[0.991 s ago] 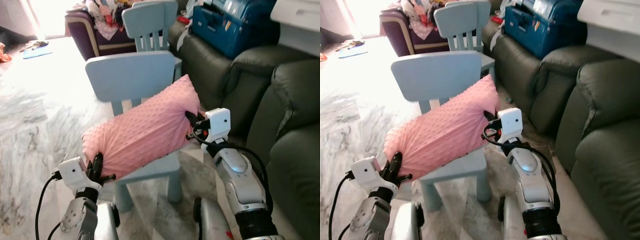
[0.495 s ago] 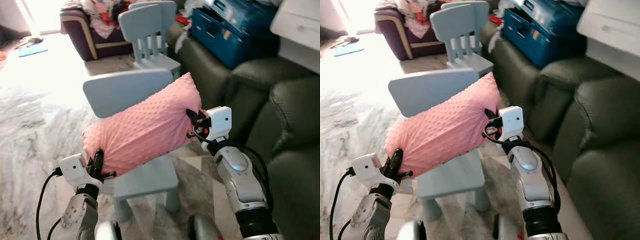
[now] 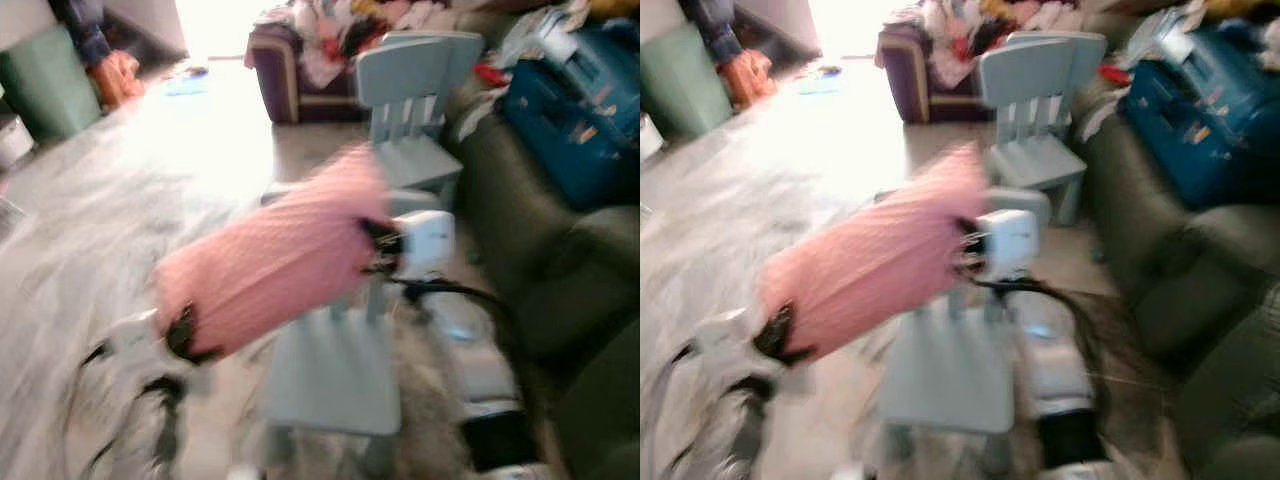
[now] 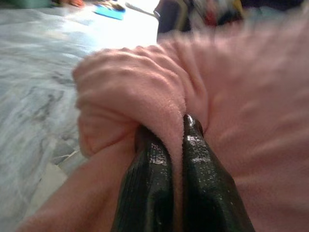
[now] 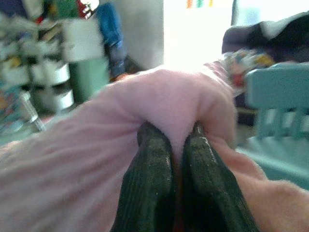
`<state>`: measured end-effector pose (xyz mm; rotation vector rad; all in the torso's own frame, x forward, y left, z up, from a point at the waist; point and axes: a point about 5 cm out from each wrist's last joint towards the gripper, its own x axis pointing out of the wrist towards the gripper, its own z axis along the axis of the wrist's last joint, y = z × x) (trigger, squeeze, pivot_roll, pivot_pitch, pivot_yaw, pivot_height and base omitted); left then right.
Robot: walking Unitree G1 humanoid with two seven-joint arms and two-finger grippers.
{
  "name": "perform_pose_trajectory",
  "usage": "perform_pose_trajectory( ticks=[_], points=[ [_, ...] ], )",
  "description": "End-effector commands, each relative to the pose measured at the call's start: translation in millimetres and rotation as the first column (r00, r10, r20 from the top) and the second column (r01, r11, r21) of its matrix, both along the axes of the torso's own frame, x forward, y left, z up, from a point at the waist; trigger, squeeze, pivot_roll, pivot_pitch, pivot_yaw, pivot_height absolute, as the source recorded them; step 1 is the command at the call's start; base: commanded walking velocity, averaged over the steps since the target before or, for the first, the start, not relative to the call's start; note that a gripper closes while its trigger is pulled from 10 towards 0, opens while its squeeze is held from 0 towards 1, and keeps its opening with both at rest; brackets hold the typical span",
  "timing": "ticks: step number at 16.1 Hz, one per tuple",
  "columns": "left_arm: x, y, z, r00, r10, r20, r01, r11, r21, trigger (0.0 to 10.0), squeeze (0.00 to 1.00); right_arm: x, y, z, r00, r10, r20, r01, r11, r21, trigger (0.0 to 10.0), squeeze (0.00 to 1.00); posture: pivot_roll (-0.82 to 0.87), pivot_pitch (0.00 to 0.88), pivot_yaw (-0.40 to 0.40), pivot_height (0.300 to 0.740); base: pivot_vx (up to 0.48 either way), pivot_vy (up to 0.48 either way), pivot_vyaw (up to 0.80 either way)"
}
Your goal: Move the pillow to the sofa
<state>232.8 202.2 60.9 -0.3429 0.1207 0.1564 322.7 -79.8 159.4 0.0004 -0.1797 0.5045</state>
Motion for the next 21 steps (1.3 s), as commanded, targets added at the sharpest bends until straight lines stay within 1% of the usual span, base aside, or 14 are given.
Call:
perform_pose_trajectory(
  ticks=[1,2,13,16,17,18,19,20,21],
  points=[
    [11.8,-20.1,10,0.997,-0.064,0.047,0.065,0.998,-0.018,0.0,0.00,1.9,-30.6,2,0.995,-0.100,0.019,0.100,0.995,-0.005,0.0,0.00,-0.19,0.000,0.032,0.732,0.000,0.000,0.00],
    [11.9,-20.1,10,0.997,-0.063,0.047,0.064,0.998,-0.018,0.0,0.00,1.9,-30.5,2,0.995,-0.100,0.019,0.100,0.995,-0.006,0.0,0.00,-0.19,0.000,0.033,0.740,0.000,0.000,0.00],
    [12.1,-18.4,8,0.998,-0.055,0.032,0.056,0.998,-0.017,0.0,0.00,2.1,-30.7,2,0.994,-0.107,0.015,0.107,0.994,-0.001,0.0,0.00,-0.20,0.000,0.037,0.740,0.000,0.000,0.00],
    [12.4,-16.2,7,0.999,-0.035,0.016,0.035,0.999,0.003,0.0,0.00,1.9,-30.9,1,0.994,-0.109,0.012,0.109,0.994,0.004,0.0,0.00,-0.19,0.000,0.039,0.740,0.000,0.000,0.00],
    [12.4,-13.9,5,1.000,-0.017,-0.011,0.017,1.000,0.022,4.0,0.00,2.1,-31.0,1,0.994,-0.111,0.008,0.111,0.994,0.008,0.0,0.00,-0.19,0.000,0.039,0.740,0.000,0.000,0.00],
    [12.7,-12.3,3,1.000,-0.007,-0.029,0.008,0.999,0.040,5.5,0.00,2.4,-30.8,1,0.994,-0.111,0.003,0.111,0.994,0.011,0.0,0.00,-0.19,0.000,0.040,0.740,0.000,0.000,0.00],
    [13.1,-11.0,3,0.999,0.004,-0.037,-0.002,0.998,0.055,10.0,0.00,3.0,-30.8,0,0.993,-0.116,-0.007,0.116,0.993,0.008,0.0,0.00,-0.19,0.000,0.041,0.740,0.000,0.000,0.00],
    [14.4,-10.8,3,0.999,0.002,-0.048,0.002,0.997,0.080,10.0,0.00,5.1,-32.3,-4,0.990,-0.139,-0.032,0.138,0.990,-0.022,8.5,0.00,-0.19,0.000,0.041,0.740,0.000,0.000,0.00],
    [15.3,-9.2,4,0.998,0.020,-0.059,-0.014,0.993,0.116,10.0,0.00,6.6,-32.4,-8,0.988,-0.146,-0.055,0.143,0.988,-0.055,10.0,0.00,-0.19,0.000,0.041,0.740,0.000,0.000,0.00]
  ],
)
